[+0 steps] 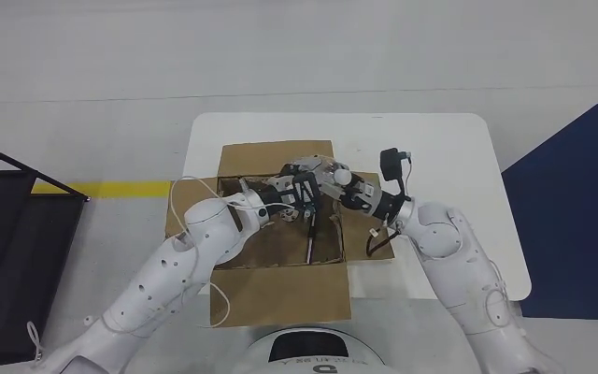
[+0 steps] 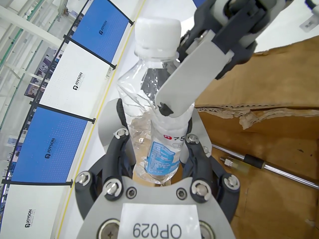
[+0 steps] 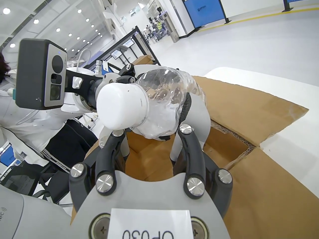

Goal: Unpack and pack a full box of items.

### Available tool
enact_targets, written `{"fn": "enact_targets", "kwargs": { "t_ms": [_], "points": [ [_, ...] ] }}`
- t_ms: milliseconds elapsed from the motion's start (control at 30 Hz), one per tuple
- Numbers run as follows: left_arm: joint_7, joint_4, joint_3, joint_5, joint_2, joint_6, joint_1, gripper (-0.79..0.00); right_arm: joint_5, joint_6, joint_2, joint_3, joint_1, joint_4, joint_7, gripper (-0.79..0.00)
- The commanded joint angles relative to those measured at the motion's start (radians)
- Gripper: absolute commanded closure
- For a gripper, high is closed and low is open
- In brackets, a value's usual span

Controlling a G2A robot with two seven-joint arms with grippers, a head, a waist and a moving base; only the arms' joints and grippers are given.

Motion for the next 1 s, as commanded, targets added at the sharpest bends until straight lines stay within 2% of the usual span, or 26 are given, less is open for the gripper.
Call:
{"fn": "enact_targets", "kwargs": {
  "t_ms": [0,367,667,700,733,833,967],
  "points": [
    [0.002,0.0,-0.003,0.002,-0.001,0.001,0.003,0.0,0.005,-0.014,0.003,0.006,-0.005,0.002,-0.004,0.0],
    [0.017,-0.007,-0.025,0.012,-0.002,0.0,0.025,0.0,0.066,-0.09,0.021,0.03,-0.027,0.028,0.003,0.0],
    [0.031,-0.015,-0.035,0.026,-0.003,0.004,0.045,0.0,0.056,-0.12,0.034,0.061,-0.048,0.025,-0.015,0.0],
    [0.034,-0.016,-0.04,0.023,-0.003,0.006,0.049,0.0,0.026,-0.134,0.037,0.078,-0.053,0.02,-0.02,-0.209],
    [0.038,-0.018,-0.046,0.019,-0.002,0.005,0.054,0.0,-0.001,-0.151,0.04,0.093,-0.062,0.012,-0.029,-0.763],
    [0.06,-0.029,-0.068,-0.028,0.002,-0.038,0.074,0.0,-0.118,-0.185,0.046,0.143,-0.1,-0.032,-0.074,-0.785],
    [0.074,-0.062,-0.128,-0.136,0.016,-0.202,0.091,0.0,-0.216,-0.185,0.052,0.178,-0.151,-0.096,-0.155,-0.785]
  ]
}}
